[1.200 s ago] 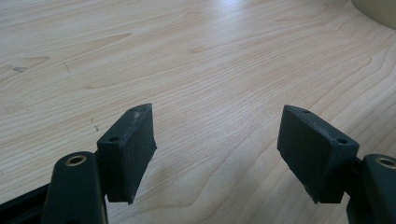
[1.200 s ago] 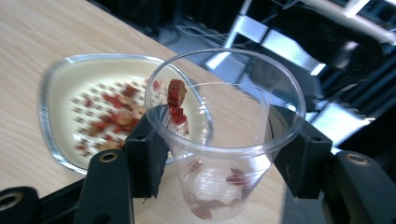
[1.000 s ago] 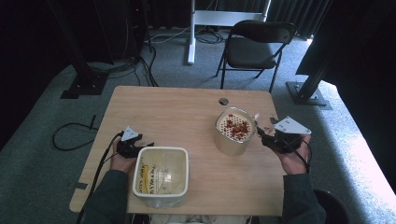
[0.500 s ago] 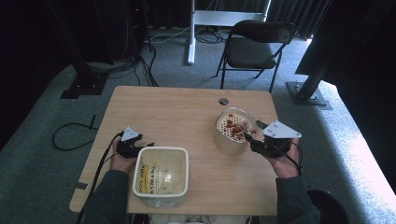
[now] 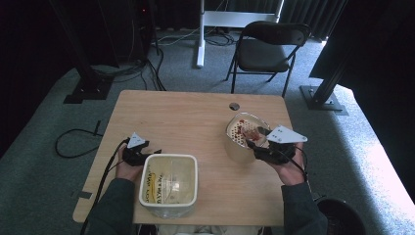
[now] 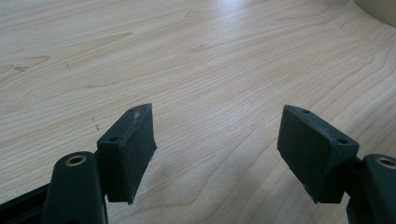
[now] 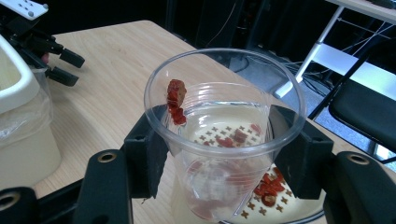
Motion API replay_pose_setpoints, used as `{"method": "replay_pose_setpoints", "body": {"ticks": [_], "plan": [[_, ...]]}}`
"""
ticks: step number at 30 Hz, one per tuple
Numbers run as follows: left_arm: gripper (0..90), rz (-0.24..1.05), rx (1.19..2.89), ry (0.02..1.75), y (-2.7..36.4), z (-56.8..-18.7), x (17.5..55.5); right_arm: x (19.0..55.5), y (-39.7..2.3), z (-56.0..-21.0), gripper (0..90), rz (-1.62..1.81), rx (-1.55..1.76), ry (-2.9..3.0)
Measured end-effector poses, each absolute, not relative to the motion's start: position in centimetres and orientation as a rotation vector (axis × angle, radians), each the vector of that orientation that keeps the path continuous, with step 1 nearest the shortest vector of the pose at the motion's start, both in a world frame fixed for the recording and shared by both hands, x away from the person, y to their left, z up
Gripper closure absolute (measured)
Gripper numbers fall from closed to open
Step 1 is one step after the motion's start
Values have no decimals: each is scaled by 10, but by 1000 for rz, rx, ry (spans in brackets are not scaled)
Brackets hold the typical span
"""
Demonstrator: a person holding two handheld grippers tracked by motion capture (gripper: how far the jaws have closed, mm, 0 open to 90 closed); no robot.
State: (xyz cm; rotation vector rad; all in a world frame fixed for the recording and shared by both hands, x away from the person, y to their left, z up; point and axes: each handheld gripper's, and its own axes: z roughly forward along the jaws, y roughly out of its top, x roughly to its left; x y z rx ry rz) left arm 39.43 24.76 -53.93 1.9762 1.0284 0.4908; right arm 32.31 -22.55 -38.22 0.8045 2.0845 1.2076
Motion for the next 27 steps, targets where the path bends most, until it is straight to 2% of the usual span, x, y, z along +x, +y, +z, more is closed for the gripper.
{"method": "replay_pose_setpoints", "body": {"ticks": [27], "plan": [[281,495,1981,1024,247,-539,394,326,-179,-383,394,1380,694,2189]]}}
